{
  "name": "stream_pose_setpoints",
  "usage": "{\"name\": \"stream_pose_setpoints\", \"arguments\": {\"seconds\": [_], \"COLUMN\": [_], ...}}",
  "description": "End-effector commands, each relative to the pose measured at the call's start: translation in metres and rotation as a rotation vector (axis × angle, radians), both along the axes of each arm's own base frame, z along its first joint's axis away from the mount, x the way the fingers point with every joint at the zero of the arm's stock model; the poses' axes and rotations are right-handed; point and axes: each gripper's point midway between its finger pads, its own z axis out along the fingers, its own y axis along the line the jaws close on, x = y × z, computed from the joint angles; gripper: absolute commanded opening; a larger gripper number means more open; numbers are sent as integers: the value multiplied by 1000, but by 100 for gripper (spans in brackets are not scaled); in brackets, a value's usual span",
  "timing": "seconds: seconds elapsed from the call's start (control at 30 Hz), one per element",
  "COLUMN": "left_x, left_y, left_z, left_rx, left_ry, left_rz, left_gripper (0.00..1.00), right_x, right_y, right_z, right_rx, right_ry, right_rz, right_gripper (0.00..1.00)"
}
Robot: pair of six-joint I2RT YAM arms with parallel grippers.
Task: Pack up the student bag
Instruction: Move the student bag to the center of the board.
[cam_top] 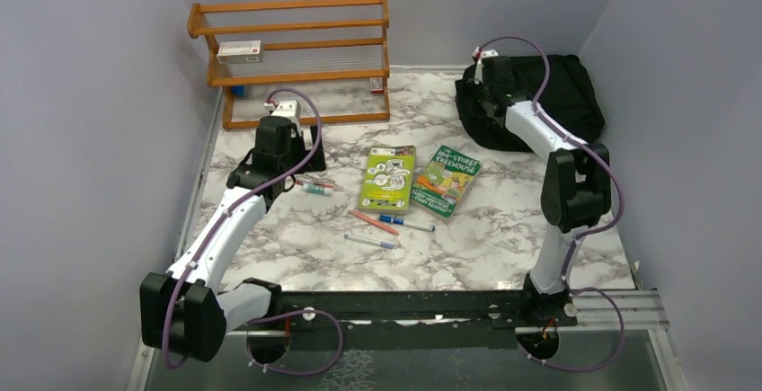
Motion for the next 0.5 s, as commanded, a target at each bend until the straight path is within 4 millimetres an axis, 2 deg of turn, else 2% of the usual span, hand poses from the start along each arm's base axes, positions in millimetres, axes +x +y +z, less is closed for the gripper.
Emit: {"name": "stream_pose_setpoints", "arguments": {"seconds": [0.0,0.13,0.2,0.3,0.37,0.47], "left_x": [3,4,5,5,5,5], "left_y": [-6,-1,-1,-3,-4,-3], "left_z": [10,13,12,10,8,8], "left_rx": [-40,-41,-46,-55,-59,-57], "left_ry": [-24,-34,-31,-26,-21,-20], "left_rz": [-29,-15,-17,-31,-35,-34], "left_gripper": [99,99,99,99,99,99], "right_x": [33,49,54,58,58,57], "right_y": [2,2,-2,-6,-8,-11], "right_z": [-2,-22,-42,-58,-63,-62], "right_rx": [-119,-173,-208,-249,-268,-275], "right_ry": [-55,-14,31,80,84,72], "right_rz": [30,42,27,13,1,-18], "right_gripper": [100,100,100,99,93,76]}}
